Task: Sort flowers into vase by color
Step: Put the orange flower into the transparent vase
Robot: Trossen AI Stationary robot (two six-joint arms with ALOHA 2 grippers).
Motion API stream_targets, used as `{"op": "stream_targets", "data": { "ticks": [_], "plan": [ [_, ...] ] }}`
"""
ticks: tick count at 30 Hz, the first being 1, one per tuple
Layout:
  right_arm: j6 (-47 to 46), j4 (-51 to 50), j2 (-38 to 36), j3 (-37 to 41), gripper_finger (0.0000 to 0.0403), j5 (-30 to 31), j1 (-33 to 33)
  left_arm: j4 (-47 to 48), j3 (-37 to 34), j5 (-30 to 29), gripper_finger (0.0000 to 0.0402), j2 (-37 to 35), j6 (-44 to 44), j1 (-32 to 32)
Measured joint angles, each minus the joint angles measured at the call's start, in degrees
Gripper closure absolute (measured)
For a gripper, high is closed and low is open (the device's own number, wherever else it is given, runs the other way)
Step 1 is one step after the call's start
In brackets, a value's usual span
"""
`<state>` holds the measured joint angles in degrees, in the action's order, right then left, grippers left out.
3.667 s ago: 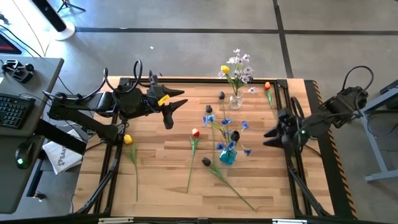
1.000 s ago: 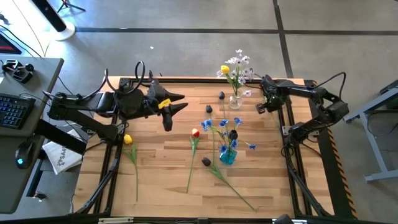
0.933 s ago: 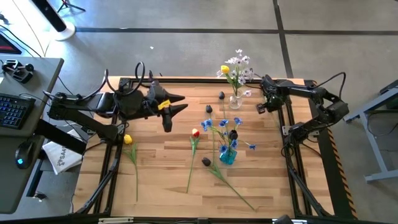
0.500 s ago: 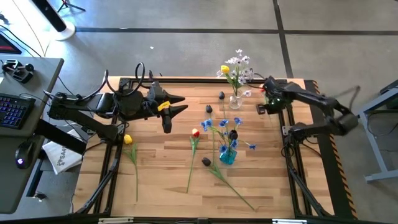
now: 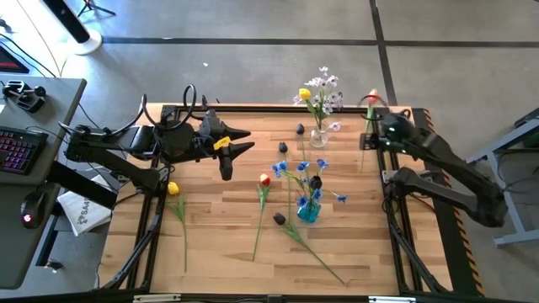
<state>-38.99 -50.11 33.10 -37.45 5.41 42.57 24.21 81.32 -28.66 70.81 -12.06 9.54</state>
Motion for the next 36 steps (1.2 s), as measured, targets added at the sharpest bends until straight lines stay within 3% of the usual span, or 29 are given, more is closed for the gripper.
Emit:
{"op": "stream_targets", "data": {
  "ticks": [6, 13, 17, 22, 36],
  "plan": [
    [7.84, 24.63, -9.66, -0.14, 0.0403, 6.04, -5.54, 0.0, 0.0, 0.01, 0.0261, 0.0, 0.2, 0.0],
    [22.9, 50.26, -5.81, -0.24, 0.0403, 3.0, -7.51, -0.02, 0.0, 0.01, 0.0261, 0.0, 0.25, 0.0],
    [26.68, 54.16, 2.45, -0.24, 0.0403, -1.18, -7.51, -0.02, 0.0, 0.01, 0.0261, 0.0, 0.26, 0.0],
    [31.25, 55.46, 11.48, -0.15, 0.0403, -1.58, -7.25, -0.07, 0.0, 0.01, 0.0261, 0.0, 0.27, 0.0],
    [36.45, 61.29, 21.41, -0.15, 0.0403, -1.39, -5.31, -0.11, 0.0, -0.01, 0.0261, 0.0, 0.25, -0.02]
  ]
}}
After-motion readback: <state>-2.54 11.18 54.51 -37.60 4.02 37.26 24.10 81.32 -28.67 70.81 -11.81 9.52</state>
